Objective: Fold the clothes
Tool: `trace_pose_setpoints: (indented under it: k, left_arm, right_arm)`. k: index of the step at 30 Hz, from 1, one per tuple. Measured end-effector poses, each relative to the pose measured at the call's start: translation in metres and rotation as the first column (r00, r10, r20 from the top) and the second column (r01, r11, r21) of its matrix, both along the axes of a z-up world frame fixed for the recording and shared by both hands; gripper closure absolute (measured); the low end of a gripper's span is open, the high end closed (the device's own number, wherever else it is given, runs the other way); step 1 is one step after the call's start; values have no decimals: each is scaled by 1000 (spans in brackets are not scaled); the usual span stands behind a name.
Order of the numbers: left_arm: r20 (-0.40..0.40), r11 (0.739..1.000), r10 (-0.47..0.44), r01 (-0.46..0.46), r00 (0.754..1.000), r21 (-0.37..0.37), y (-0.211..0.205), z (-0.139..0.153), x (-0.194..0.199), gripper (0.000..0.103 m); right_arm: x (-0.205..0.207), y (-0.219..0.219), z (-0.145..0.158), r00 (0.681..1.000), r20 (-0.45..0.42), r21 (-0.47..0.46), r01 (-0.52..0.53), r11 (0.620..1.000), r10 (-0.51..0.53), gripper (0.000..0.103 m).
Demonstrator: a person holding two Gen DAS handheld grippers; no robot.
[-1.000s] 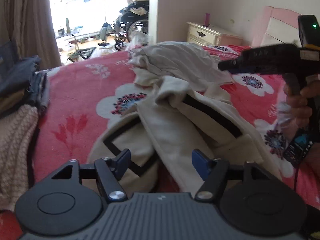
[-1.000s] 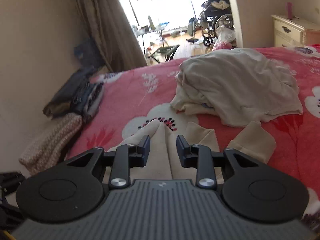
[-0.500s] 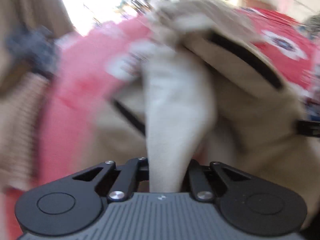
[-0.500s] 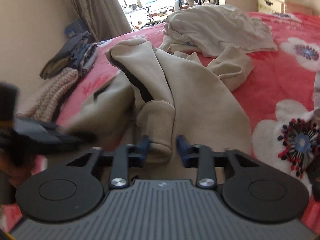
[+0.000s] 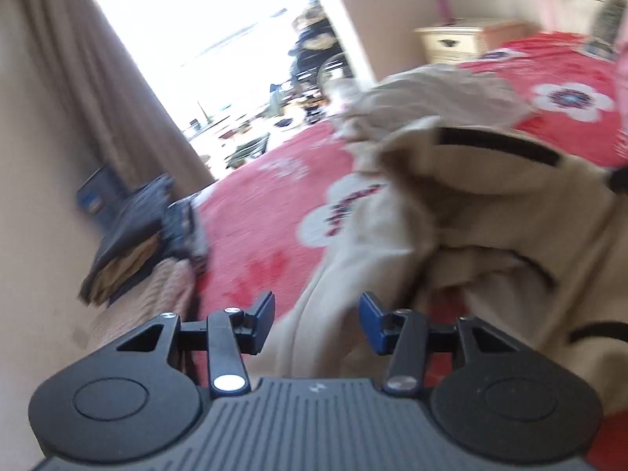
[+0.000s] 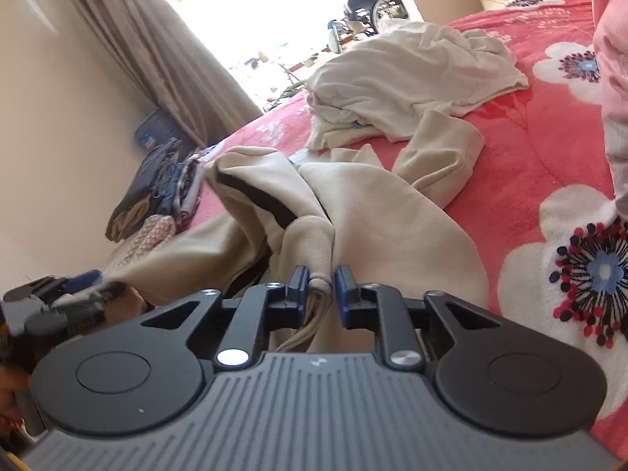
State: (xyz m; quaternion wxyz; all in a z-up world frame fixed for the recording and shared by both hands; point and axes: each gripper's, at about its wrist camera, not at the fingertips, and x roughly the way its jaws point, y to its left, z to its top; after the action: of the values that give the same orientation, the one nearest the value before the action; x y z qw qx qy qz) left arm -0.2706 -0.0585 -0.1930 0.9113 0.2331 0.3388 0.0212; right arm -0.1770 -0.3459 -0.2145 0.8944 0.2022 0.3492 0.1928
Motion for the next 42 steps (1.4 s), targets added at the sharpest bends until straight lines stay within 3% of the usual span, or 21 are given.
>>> trace_pose_setpoints:
  k: [3,7,9,11,14,16,17,18,21,28,32,38,40,42]
  left_arm:
    - [-17,998,19,-18,1000,63,-9,-11,-9,51]
    - [-54,972,209,-202,976,121,38,-19,-3,51]
    - [-30,960,252,-246,967,135,60,-11,-10,52]
    - [-22,974,207,-204,978,99,67,-2,-22,50]
    - [-34,997,70,-69,997,43,48,5,-33,47]
    - [-40,999,-43,42,998,-17,23,0,-33,46]
    - [-42,994,-94,91,995,-59,9,-4,-32,46]
    - [-44,986,-142,137,989,-98,-5,-9,-29,46]
    - [-50,958,-253,243,966,-153,-40,-25,-12,46]
    - [-38,901,-415,405,909,-156,-90,-37,23,46]
    - [-72,874,-473,458,878,-162,-100,-47,38,46]
    - [-134,836,-547,533,826,-130,-117,-72,41,47]
    - [-137,834,-552,543,823,-96,-124,-79,40,47]
    - [-128,847,-531,527,838,-68,-127,-85,42,47]
  right_arm:
    - [-8,-7,7,1000,6,31,8,999,-8,85]
    - [-25,-1,17,1000,-6,95,-29,995,30,75]
    - [-27,18,14,999,22,-60,-40,997,41,75]
    - [-29,37,11,997,50,-215,-45,976,57,75]
    - [-32,62,4,977,166,-478,-39,878,134,72]
    - [-24,69,-6,972,127,-546,-96,832,196,73]
    - [-18,69,-11,974,95,-544,-122,830,205,83]
    - [-14,66,-13,978,81,-532,-120,838,192,90]
    - [-10,53,0,980,103,-448,-108,888,171,92]
    - [4,27,9,983,87,-180,-144,973,162,93]
    - [15,20,5,985,54,-59,-159,985,163,93]
    - [19,7,-5,991,12,35,-131,991,130,88]
    - [19,-3,-8,996,12,74,-94,993,94,88]
    - [20,-10,-9,997,7,106,-71,992,71,88]
